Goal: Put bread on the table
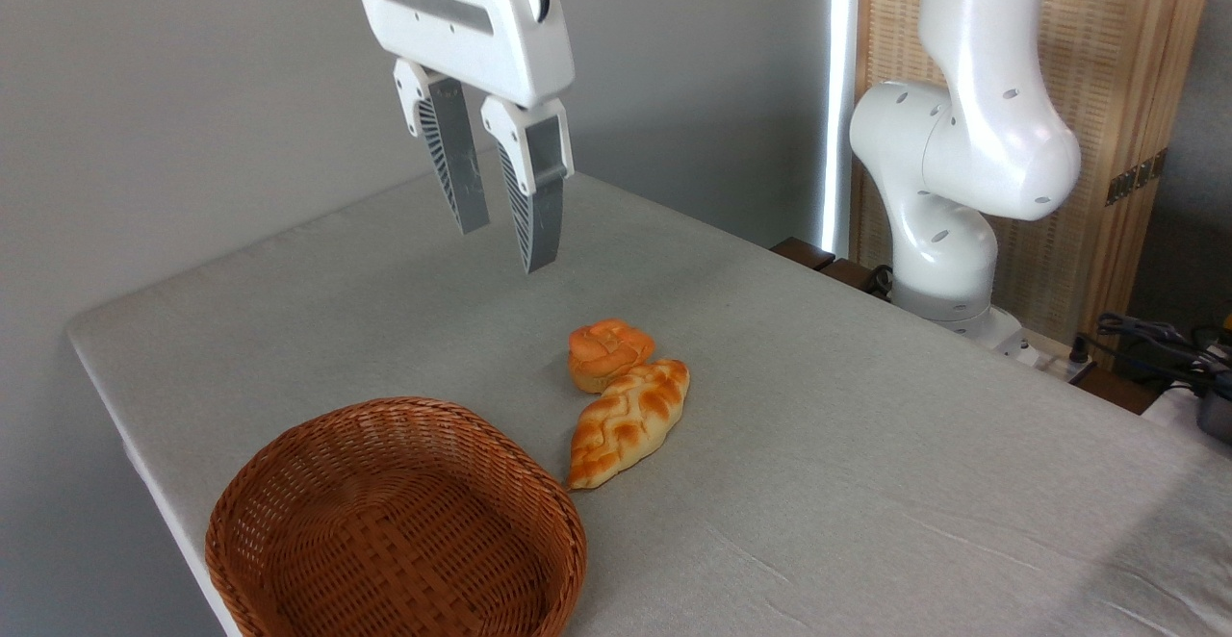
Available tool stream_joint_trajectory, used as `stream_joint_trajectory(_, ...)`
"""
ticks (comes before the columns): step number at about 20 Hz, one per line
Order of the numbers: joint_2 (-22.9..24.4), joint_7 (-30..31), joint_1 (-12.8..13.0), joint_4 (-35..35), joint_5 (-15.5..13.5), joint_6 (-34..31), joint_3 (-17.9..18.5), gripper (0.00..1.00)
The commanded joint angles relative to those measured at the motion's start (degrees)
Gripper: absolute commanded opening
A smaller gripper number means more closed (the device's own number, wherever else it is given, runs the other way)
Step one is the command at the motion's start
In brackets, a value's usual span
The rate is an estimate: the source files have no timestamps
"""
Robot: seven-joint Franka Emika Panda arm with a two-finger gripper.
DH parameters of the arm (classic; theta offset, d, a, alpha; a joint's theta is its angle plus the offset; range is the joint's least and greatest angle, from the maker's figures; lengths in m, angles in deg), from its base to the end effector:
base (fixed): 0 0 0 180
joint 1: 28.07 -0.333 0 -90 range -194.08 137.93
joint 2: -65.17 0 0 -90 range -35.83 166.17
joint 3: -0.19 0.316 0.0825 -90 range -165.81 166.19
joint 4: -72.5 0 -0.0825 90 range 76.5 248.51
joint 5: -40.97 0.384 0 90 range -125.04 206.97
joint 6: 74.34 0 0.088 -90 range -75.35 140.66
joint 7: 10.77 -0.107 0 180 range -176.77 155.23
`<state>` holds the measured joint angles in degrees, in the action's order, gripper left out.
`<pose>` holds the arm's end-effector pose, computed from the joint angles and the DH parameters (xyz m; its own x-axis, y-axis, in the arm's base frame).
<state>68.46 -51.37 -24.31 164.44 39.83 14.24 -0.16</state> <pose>0.5325 -0.0405 0.6377 0.7104 -0.7037 0.0118 -0.7038 -0.7102 0.0156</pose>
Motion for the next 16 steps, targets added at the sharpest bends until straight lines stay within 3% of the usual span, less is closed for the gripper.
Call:
stream_joint_trajectory(1, -2.1, 0.0, -0.6, -0.4, -1.2, -0.3, -0.2, 1.00)
stream_joint_trajectory(8, -1.4, -2.1, -0.6, -0.2, -1.8, 4.7, 1.6, 1.00)
stream_joint_trajectory(16, -0.5, -2.3, -0.7, 1.3, -2.3, 5.4, 1.7, 1.00)
